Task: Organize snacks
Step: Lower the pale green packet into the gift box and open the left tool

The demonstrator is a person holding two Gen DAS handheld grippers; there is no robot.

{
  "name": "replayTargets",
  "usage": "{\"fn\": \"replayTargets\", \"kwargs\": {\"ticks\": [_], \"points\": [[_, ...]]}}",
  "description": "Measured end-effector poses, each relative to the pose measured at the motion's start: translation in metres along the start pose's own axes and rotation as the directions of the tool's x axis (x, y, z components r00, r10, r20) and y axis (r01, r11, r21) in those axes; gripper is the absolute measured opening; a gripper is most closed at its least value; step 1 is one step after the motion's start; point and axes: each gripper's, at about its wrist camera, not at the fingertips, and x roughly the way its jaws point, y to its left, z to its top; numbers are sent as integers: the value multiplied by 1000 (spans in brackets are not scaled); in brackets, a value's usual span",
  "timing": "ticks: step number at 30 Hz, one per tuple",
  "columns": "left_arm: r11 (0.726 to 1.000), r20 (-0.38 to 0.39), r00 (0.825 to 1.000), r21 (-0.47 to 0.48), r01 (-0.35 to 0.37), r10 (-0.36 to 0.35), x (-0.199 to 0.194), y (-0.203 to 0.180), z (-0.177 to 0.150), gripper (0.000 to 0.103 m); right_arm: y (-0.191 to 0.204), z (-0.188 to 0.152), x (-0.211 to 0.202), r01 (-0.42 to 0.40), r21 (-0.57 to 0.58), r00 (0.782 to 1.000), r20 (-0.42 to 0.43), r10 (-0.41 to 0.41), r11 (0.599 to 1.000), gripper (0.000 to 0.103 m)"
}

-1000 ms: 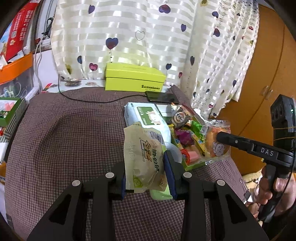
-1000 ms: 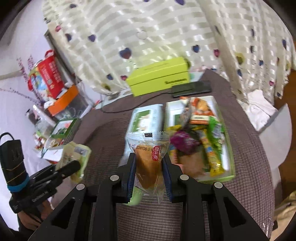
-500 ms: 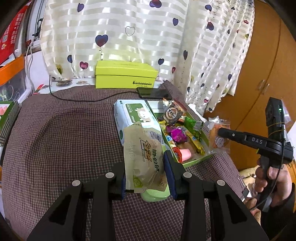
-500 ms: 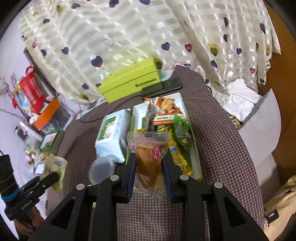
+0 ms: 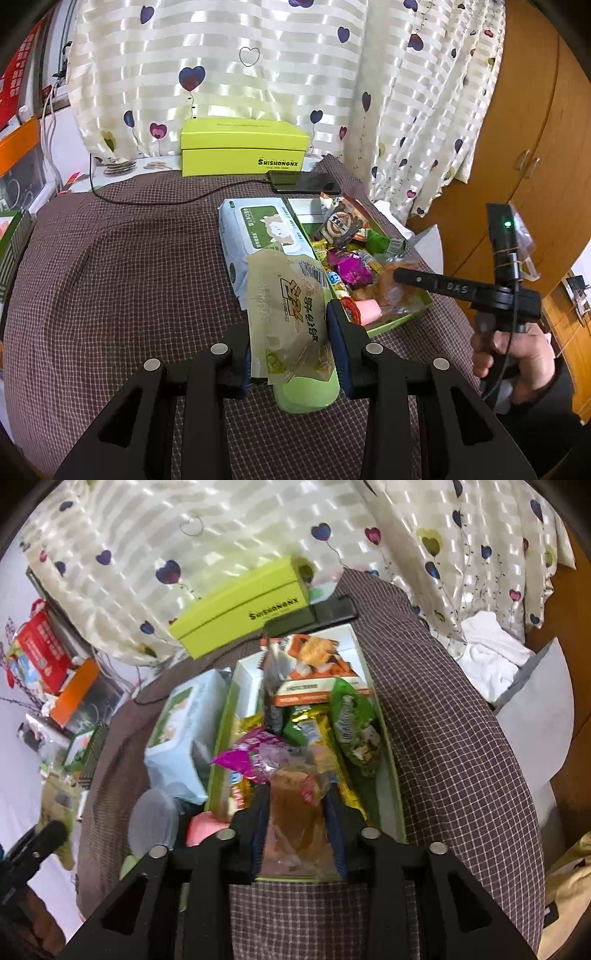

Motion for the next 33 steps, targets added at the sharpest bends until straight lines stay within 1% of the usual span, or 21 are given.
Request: {"fn": "replayTargets", "kwargs": {"ticks": [3,6,9,16,23,33], "points": [[1000,-5,1000,10,3,-3,4,-5,3,35,-5,1,-5,10,-4,1000,30,-10,1000,41],[1000,-8,1000,19,9,-9,8,-10,4,35,-11,0,-16,23,4,998,51,-23,1000,41],[999,-17,1000,32,23,-22,14,-17,6,35,-16,-4,-27,14,16,998,67,-15,1000,41],[994,-46,997,82,70,-66,34,-42,15,35,-15,-15,-37,0,1,998,59,0,1000,41],[992,-93,991,71,107,-101,62,-55,20,35,-6,-18,-44,-2,-32,998,63,4,999,41],[990,-147,983,72,125,-113,99,-69,28,35,-8,-19,-39,-7,-37,999,49,8,999,41]]}}
